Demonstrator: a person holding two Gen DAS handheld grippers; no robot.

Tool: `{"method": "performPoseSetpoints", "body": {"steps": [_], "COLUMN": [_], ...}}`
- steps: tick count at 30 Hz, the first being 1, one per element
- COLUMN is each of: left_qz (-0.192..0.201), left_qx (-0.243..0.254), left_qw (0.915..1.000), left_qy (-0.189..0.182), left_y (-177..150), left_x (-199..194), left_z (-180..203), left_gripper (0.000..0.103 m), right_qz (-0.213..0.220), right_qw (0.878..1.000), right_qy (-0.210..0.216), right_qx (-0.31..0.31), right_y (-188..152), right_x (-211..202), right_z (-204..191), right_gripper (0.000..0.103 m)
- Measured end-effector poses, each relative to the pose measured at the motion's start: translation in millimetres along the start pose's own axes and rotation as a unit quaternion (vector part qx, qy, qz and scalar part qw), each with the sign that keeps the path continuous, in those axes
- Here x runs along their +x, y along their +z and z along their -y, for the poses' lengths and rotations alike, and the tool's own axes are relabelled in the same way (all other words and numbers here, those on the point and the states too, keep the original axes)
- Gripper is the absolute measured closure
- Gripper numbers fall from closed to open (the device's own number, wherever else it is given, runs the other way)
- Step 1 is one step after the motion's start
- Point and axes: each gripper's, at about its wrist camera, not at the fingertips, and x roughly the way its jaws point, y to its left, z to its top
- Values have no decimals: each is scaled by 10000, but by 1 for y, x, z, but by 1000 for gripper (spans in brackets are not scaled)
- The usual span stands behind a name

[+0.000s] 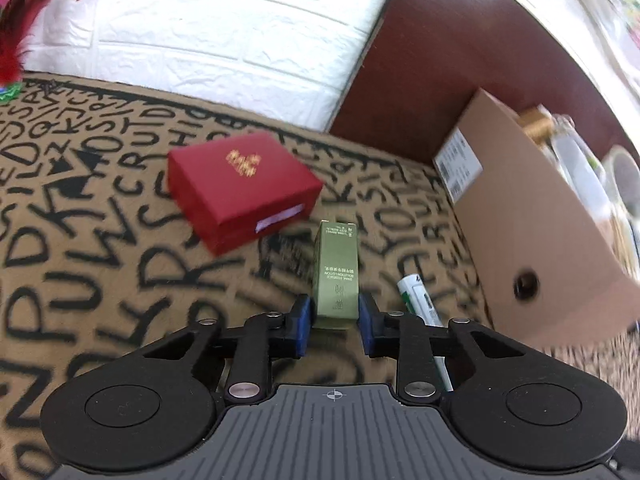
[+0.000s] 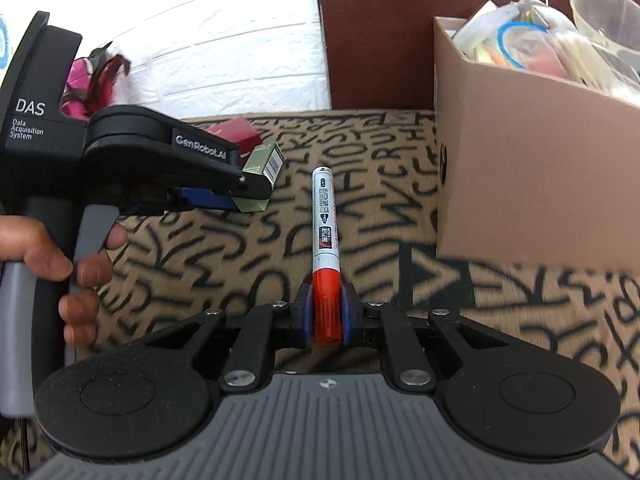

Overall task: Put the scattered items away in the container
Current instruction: 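Grasp the olive-green box with the left gripper while the right grasps the red-capped marker, then drop the green box from the left gripper into the box while the right drops the marker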

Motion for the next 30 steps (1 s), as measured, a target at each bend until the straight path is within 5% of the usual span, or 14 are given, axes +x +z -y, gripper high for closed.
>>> {"method": "performPoseSetpoints", "body": {"steps": [4,6,10,14,17,20,22,24,27,30], "left_qz": [-404,-447,-224,-307,-359,-421,-363,-330,-446,-332], "left_qx": [382,431,526,784,947,902,896,981,1139,1058], "left_qw": [9983,9980,9983,9964,9947,9950,9953,9945,9924,9938], "left_qy": [-188,-113,98,138,193,93,98,140,118,129], "left_y": [-15,-17,-12,-14,-17,-17,-19,-21,-24,-31], "left_x": [-21,-25,-20,-6,-7,-9,-7,-6,-9,-11], "left_z": [-1,1,11,20,21,19,20,24,30,29], "left_gripper": [79,60,40,45,80,80,61,60,75,67], "right_qz": [-121,-181,-181,-179,-210,-188,-194,-179,-195,-208], "right_qw": [9999,9998,9997,9993,9993,9996,9996,9997,9996,9994], "right_qy": [72,103,24,-2,-1,58,65,59,45,87], "right_qx": [-43,-57,-176,-343,-320,-221,-181,-169,-185,-265], "right_y": [-13,-15,-7,3,6,9,12,14,12,4], "right_x": [-18,-24,-20,-9,1,8,12,15,13,4], "right_z": [0,0,-4,-8,-8,-5,-4,-5,-5,-8], "right_gripper": [86,86,85,82,82,82,82,82,85,86]}}
